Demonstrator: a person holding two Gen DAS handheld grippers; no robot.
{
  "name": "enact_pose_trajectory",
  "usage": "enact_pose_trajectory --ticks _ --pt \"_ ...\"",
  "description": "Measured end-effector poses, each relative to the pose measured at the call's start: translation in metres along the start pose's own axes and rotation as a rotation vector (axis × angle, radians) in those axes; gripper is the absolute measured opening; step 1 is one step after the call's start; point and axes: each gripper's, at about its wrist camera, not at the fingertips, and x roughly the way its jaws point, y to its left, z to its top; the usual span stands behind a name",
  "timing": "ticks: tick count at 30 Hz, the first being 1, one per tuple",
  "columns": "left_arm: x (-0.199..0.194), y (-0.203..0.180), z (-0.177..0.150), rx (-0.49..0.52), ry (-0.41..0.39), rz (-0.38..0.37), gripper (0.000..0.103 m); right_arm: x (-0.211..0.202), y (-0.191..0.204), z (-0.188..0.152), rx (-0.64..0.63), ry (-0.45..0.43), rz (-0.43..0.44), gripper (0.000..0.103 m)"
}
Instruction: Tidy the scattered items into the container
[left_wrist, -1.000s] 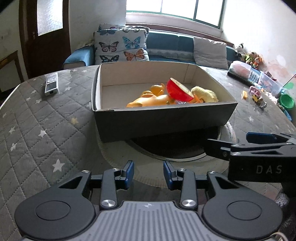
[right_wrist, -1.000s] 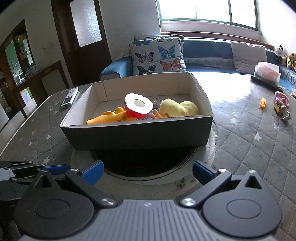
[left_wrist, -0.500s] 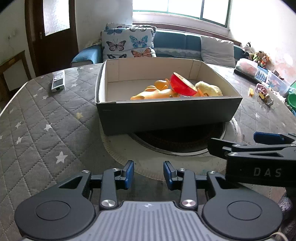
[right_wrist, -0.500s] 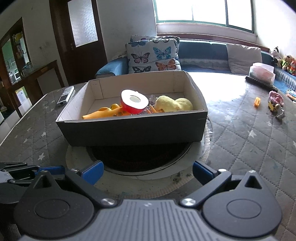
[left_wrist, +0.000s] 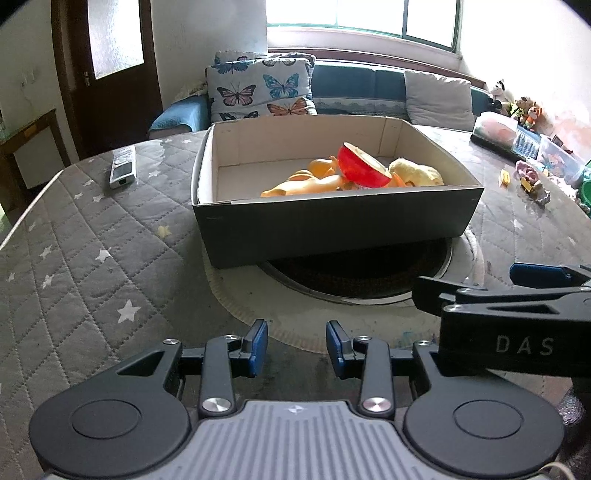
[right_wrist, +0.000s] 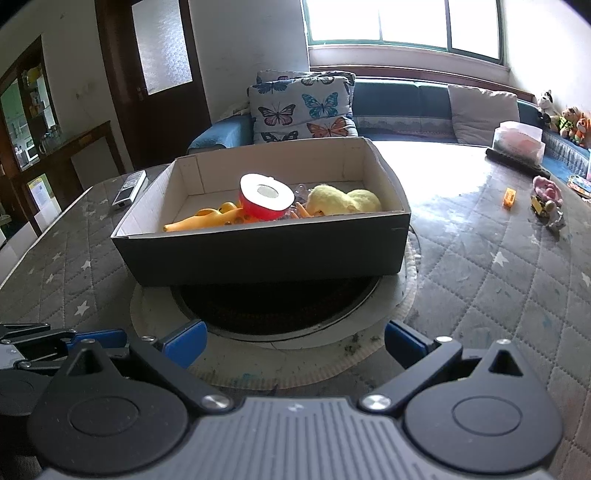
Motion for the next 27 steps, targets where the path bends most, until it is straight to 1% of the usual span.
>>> enact_pose_trajectory --ticks 6,15,27 --pt "0.0014 -0.002 -0.0002 0.009 0.014 0.009 0.038 0.0001 -0.0012 -0.0016 0.002 0.004 -0.003 0.103" --pt "0.0022 -0.0047 -0.0024 0.039 0.01 0.04 0.038 0.0028 -0.0008 -0.0042 0.004 0.013 -0.005 0.103" --pt "0.0036 -0.0079 -0.0028 0.052 0.015 0.051 0.037 0.0042 -0.0018 -0.006 0.004 0.019 -0.008 0.103"
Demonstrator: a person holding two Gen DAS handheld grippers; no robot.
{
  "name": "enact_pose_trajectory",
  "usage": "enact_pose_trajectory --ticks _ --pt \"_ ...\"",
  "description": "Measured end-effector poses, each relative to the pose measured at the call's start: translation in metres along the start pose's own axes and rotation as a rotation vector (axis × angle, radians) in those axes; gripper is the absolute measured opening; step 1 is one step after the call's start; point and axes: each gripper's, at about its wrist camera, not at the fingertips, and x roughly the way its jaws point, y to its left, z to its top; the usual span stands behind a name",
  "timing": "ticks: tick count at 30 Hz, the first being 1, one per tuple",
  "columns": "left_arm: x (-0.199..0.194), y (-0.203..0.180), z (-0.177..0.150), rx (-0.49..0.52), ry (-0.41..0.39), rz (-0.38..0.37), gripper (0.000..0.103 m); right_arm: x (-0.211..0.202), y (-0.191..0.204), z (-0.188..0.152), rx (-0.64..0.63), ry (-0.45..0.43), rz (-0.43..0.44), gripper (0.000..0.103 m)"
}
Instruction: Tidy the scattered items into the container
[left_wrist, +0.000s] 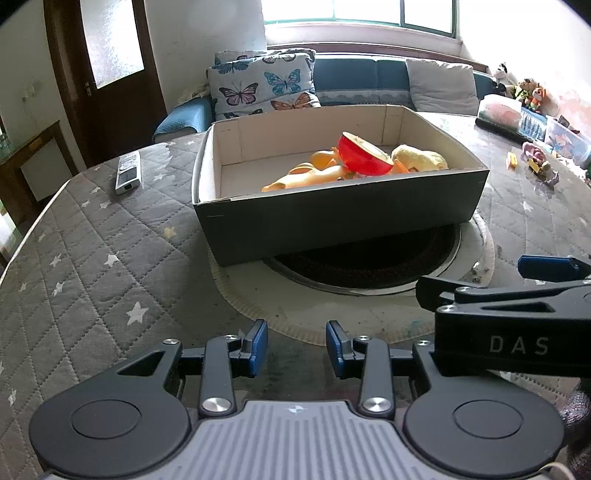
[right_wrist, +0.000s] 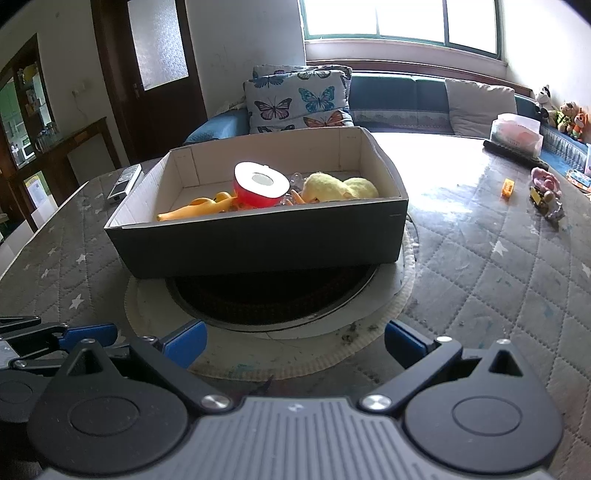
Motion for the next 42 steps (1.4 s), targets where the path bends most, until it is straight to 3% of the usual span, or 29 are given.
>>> enact_pose_trajectory --ticks 42 --pt "0.0056 -0.0064 0.0031 0.011 0.036 -0.028 0.037 0.0012 -0.0027 -0.0005 0.01 0.004 0.0 0.103"
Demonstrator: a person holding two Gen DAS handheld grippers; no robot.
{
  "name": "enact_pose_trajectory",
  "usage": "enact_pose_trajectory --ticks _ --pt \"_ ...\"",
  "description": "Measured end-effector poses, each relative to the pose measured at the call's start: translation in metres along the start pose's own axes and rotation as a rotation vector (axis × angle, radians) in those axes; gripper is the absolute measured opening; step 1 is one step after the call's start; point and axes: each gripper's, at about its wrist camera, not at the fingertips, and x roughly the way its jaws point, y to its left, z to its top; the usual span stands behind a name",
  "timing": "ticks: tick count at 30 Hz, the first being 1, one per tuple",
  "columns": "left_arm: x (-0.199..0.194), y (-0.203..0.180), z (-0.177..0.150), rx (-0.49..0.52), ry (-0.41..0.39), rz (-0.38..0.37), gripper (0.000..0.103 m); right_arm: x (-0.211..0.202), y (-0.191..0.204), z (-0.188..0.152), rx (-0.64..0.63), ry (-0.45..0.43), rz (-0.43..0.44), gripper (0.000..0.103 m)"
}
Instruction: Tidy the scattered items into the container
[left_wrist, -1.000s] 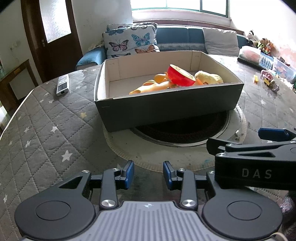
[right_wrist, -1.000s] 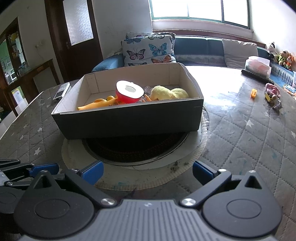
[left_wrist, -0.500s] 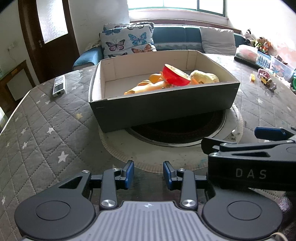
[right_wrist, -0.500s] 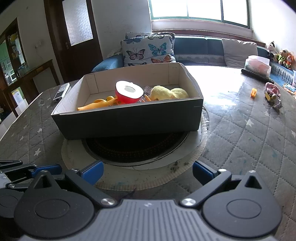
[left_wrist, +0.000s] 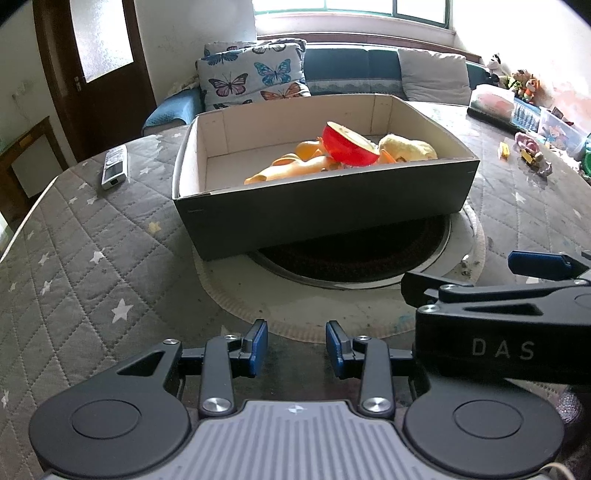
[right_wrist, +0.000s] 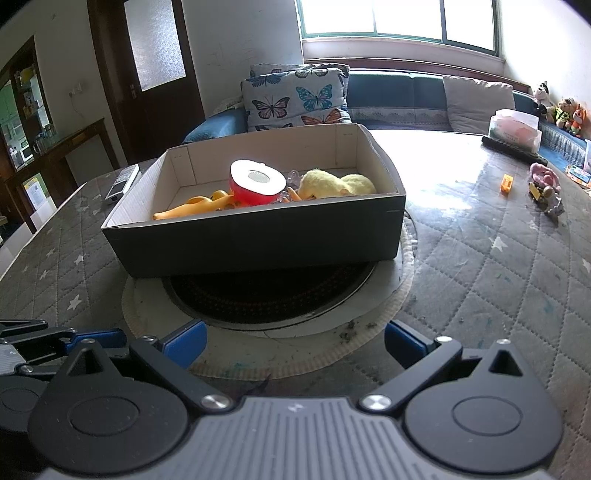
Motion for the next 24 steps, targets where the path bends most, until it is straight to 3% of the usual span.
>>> enact_pose_trajectory --ticks 24 --pt "0.0039 -0.0006 -0.0011 0.001 0.01 0.016 0.038 0.0006 0.0013 -0.0025 0.001 0.004 0.002 0.103"
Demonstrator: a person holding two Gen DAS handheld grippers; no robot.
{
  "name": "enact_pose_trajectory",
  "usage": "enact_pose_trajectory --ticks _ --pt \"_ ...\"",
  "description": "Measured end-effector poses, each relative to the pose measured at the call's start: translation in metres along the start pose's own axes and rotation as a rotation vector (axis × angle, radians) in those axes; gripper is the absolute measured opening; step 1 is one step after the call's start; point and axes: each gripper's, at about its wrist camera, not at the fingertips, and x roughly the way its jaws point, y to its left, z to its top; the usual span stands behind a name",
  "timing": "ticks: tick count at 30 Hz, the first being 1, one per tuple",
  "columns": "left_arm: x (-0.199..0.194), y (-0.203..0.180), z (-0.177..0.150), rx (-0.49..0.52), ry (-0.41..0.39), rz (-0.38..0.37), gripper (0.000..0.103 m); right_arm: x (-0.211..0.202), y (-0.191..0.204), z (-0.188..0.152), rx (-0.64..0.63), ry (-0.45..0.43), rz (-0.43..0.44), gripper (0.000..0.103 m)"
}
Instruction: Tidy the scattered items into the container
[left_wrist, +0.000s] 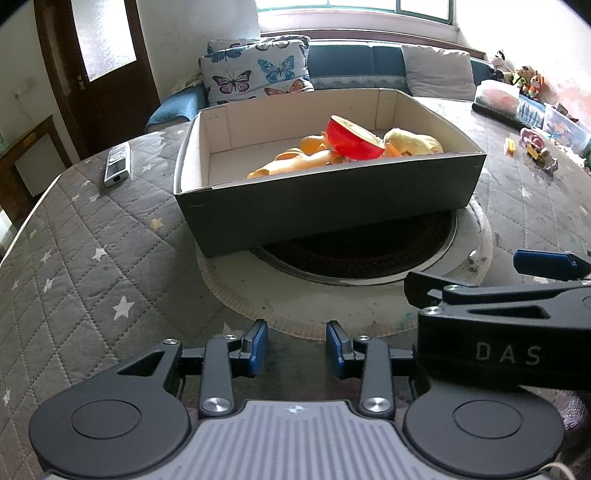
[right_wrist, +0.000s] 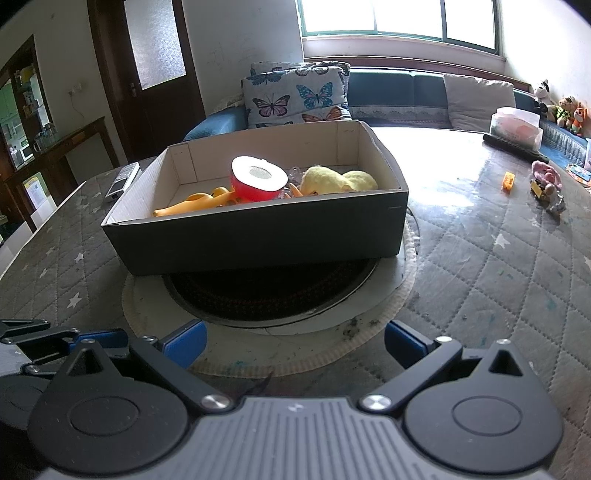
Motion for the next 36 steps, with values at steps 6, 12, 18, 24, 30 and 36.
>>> enact_pose_trajectory --ticks 6,12,18,24,30,36 --pt "-0.0007 -0.0005 -0.0006 -0.002 0.0 0.006 0.038 -0.0011 -0.0007 -0.0004 0.001 -0.002 0.0 0.103" --pt "-0.0013 -0.0004 -0.0014 -0.007 0.001 0.009 0.038 -0.0022 -0.0003 -0.0011 0.0 -0.003 -0.001 0.103" --pt "-0.002 -0.0006 -0.002 -0.007 0.001 0.008 0.038 -0.0029 0.0001 -0.0016 0.0 -0.004 -0.001 0.103" --pt "-0.0032 -0.0008 -0.0024 -0.006 0.0 0.007 0.038 -0.0041 0.0001 -0.002 -0.001 -0.006 -0.001 0.103" --pt "-0.0039 -0.0019 -0.0024 -0.005 0.0 0.01 0.038 -0.005 0.0001 -0.0024 0.0 -0.006 -0.001 0.103" --pt "-0.0047 -0.0025 -0.0026 -0.006 0.001 0.013 0.038 -0.0061 0.0004 -0.0027 0.001 -0.006 -0.001 0.103"
